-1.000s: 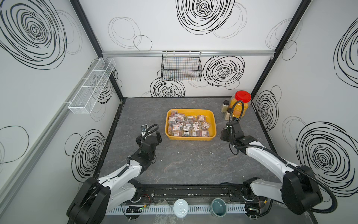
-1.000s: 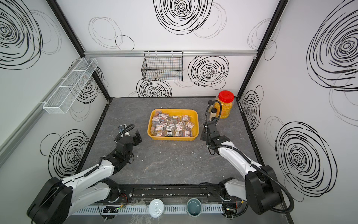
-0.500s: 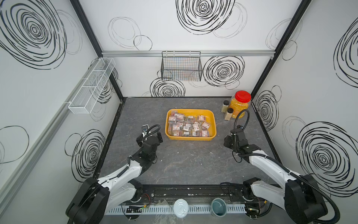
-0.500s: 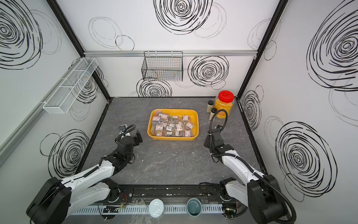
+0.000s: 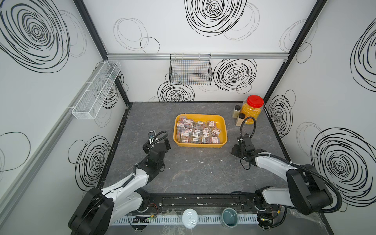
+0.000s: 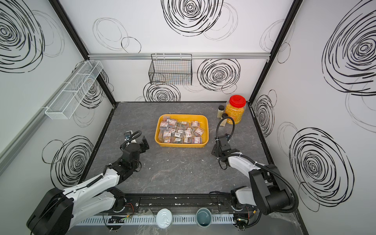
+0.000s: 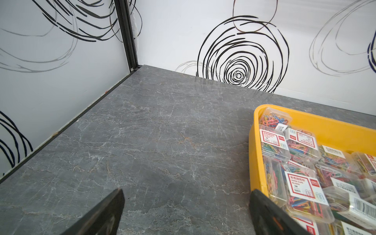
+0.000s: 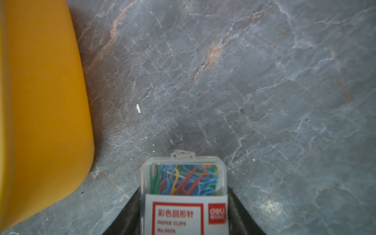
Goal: Take the paper clips out of the storage box
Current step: Move the storage box to the center of the board.
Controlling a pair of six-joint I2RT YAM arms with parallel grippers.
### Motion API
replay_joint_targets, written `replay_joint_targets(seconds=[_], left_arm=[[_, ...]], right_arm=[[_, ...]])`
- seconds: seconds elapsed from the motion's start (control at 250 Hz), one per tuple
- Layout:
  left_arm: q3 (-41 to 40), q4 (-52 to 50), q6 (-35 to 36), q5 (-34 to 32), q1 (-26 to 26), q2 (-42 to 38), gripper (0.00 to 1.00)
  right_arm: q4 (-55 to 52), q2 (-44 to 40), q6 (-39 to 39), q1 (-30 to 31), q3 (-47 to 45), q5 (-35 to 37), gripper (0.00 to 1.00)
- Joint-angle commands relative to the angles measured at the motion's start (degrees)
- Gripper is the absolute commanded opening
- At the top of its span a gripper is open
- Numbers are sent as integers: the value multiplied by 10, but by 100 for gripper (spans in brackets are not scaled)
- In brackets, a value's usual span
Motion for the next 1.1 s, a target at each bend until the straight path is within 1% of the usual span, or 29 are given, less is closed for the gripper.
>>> replay_joint_targets(seconds=[0.0, 0.108, 0.22, 0.32, 0.464, 0.551, 0.663, 0.827, 0.939, 1.095], left_arm=[[4, 10, -4, -9, 0, -4, 99], [4, 12, -3, -9, 0, -4, 99], [5, 12, -3, -8, 0, -1, 99], [5, 11, -2, -2, -1, -3, 99], [4, 17, 0, -3, -1, -2, 99], [7, 17, 0, -4, 0, 3, 99], [7, 14, 0, -4, -3, 3, 99], [4, 15, -1, -7, -3, -1, 99], [6, 15, -1, -10, -3, 1, 99], [7, 13, -2, -11, -3, 2, 99]], right_arm=[[-23, -24, 38, 45, 13, 63, 25], [-33, -37, 68, 111, 7, 92, 27], [-31, -32, 95, 159, -2, 110, 26], [-22, -21, 103, 180, -3, 110, 26], [-4, 3, 93, 201, 15, 96, 27], [23, 27, 81, 201, 21, 75, 27], [42, 67, 72, 200, 43, 79, 27], [79, 124, 58, 184, 79, 43, 27], [89, 162, 47, 173, 107, 37, 26], [106, 194, 41, 155, 129, 15, 25]])
